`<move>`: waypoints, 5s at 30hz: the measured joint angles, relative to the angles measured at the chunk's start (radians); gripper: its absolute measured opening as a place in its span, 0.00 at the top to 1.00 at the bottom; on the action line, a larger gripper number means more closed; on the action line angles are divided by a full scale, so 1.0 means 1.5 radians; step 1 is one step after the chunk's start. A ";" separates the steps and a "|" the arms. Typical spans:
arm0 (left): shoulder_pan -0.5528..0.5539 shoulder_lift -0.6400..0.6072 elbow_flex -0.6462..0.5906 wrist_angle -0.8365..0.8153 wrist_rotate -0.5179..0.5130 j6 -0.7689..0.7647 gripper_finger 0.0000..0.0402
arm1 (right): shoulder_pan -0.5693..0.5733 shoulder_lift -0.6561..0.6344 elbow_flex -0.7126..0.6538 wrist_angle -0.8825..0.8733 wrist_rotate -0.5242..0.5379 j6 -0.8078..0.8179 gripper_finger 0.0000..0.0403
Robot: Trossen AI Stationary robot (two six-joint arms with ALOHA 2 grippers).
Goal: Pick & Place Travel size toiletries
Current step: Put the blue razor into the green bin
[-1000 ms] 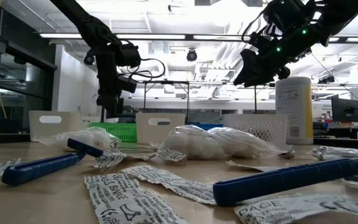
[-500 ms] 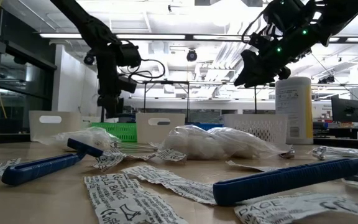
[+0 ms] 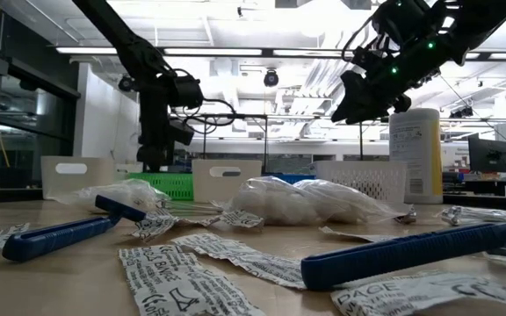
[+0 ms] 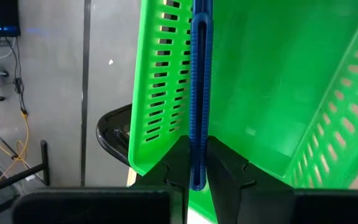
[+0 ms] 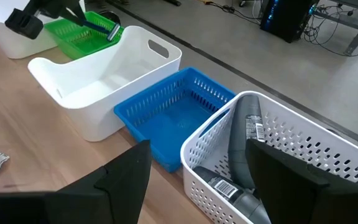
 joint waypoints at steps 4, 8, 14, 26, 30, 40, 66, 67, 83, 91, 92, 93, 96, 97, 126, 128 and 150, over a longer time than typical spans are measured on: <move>-0.003 0.000 0.000 0.004 -0.001 0.010 0.78 | 0.000 0.000 0.000 0.000 0.000 0.000 0.37; -0.008 -0.010 0.000 -0.001 -0.002 0.009 0.68 | 0.000 0.000 0.000 -0.003 0.000 0.000 0.37; -0.034 -0.054 0.000 -0.022 -0.003 -0.025 0.63 | 0.000 0.000 0.000 -0.004 -0.012 0.000 0.37; -0.124 -0.156 0.000 -0.083 0.013 -0.122 0.63 | 0.002 -0.001 0.000 -0.013 -0.053 0.014 0.37; -0.165 -0.177 0.000 -0.098 0.014 -0.160 0.63 | 0.003 -0.001 0.000 -0.032 -0.088 0.006 0.37; -0.220 -0.186 0.000 -0.155 0.020 -0.221 0.63 | 0.049 -0.001 0.000 -0.098 -0.140 0.004 0.37; -0.220 -0.402 -0.172 -0.081 0.148 -0.305 0.63 | 0.326 -0.056 0.000 -0.252 -0.276 0.139 0.37; -0.225 -0.414 -0.184 -0.081 0.161 -0.305 0.63 | 0.338 -0.056 0.000 -0.250 -0.277 0.141 0.37; -0.504 -0.413 -0.231 -0.050 0.203 -0.474 0.63 | 0.429 -0.055 0.000 -0.221 -0.147 0.158 0.37; -0.604 -0.322 -0.230 0.031 0.198 -0.527 0.63 | 0.447 -0.055 0.000 -0.232 -0.149 0.135 0.37; -0.614 -0.310 -0.230 0.031 0.196 -0.532 0.63 | 0.451 -0.055 0.000 -0.233 -0.150 0.131 0.37; -0.626 -0.295 -0.229 0.030 0.193 -0.533 0.63 | 0.455 -0.055 0.000 -0.234 -0.149 0.129 0.37; -0.658 -0.245 -0.206 0.043 0.188 -0.539 0.63 | 0.468 -0.055 0.000 -0.245 -0.149 0.127 0.37; -0.668 -0.229 -0.198 0.039 0.188 -0.540 0.63 | 0.473 -0.055 0.000 -0.247 -0.149 0.127 0.37; -0.755 -0.054 -0.006 0.019 0.184 -1.158 0.63 | 0.569 -0.055 0.000 -0.284 -0.138 0.252 0.37; -0.756 -0.044 0.008 0.005 0.200 -1.201 0.63 | 0.569 -0.055 0.000 -0.290 -0.123 0.252 0.37; -0.816 0.153 0.234 -0.223 0.208 -1.500 0.63 | 0.569 -0.055 0.000 -0.312 -0.118 0.270 0.37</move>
